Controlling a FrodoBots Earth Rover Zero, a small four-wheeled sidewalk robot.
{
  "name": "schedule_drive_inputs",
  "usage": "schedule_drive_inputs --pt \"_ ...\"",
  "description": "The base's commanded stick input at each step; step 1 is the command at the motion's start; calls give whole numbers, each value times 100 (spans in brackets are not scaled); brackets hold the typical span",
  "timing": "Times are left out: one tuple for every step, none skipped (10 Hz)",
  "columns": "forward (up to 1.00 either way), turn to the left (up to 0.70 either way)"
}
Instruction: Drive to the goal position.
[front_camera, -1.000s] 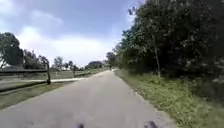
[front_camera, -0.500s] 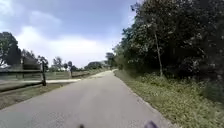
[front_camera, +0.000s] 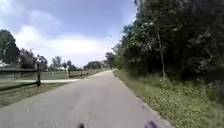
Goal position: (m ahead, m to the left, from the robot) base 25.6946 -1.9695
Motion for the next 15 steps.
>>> schedule_drive_inputs --pt "70 0" --pt "70 0" --pt "70 5" --pt "70 14" --pt "70 8" --pt "70 3" --pt "30 0" --pt "66 0" --pt "70 0" --pt "70 0" --pt "70 0" --pt "70 0" --pt "70 0" --pt "50 0" --pt "70 0"
